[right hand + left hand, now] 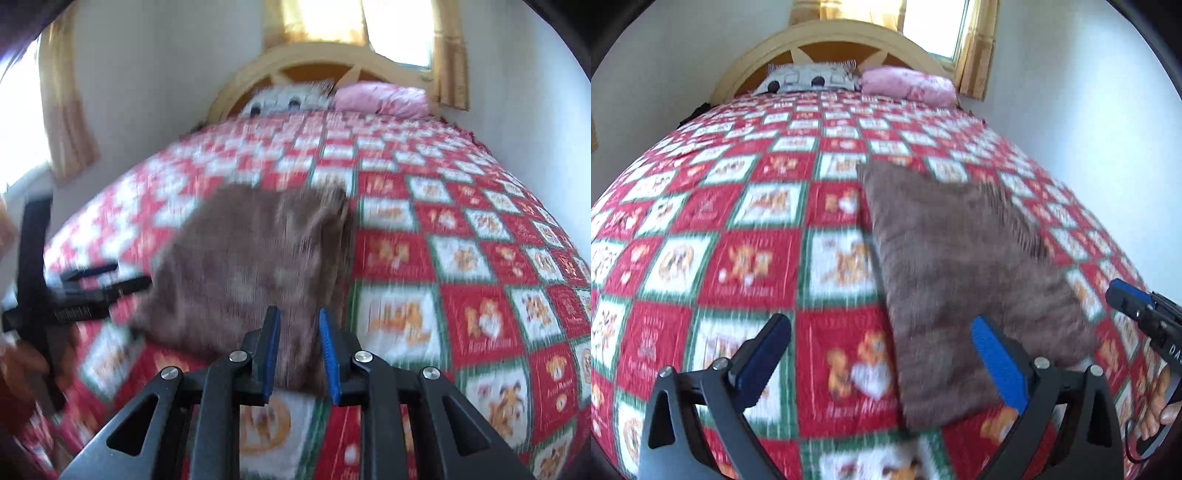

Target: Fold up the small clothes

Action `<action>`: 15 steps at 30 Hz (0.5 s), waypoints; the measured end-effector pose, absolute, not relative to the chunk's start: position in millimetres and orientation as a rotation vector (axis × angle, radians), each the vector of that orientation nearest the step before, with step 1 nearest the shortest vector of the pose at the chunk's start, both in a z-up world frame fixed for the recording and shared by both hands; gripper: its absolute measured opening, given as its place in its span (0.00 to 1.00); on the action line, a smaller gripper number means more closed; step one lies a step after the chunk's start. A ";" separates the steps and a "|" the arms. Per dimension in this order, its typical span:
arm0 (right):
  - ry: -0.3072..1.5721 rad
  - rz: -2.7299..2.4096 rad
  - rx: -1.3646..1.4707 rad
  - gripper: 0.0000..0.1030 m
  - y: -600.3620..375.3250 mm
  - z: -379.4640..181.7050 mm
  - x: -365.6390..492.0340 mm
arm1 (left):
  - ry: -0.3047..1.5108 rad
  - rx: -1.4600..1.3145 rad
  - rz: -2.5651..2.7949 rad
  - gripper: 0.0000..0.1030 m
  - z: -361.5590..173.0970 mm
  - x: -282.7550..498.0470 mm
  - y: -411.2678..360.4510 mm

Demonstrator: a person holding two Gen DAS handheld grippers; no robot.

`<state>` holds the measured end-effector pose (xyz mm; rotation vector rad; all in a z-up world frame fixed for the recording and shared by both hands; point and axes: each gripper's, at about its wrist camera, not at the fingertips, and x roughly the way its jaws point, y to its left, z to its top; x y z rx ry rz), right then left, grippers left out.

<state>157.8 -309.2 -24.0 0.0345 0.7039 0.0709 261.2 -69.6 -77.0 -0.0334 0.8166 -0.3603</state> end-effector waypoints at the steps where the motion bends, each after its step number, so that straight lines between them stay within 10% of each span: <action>1: 0.684 0.065 0.047 0.22 -311.1 -18.3 166.9 | 0.815 -0.038 -0.358 0.98 -74.9 266.1 -72.7; 15: 0.846 -0.034 -0.140 0.04 -306.9 -75.0 299.7 | 0.897 0.030 -0.270 0.98 -103.2 333.8 -131.0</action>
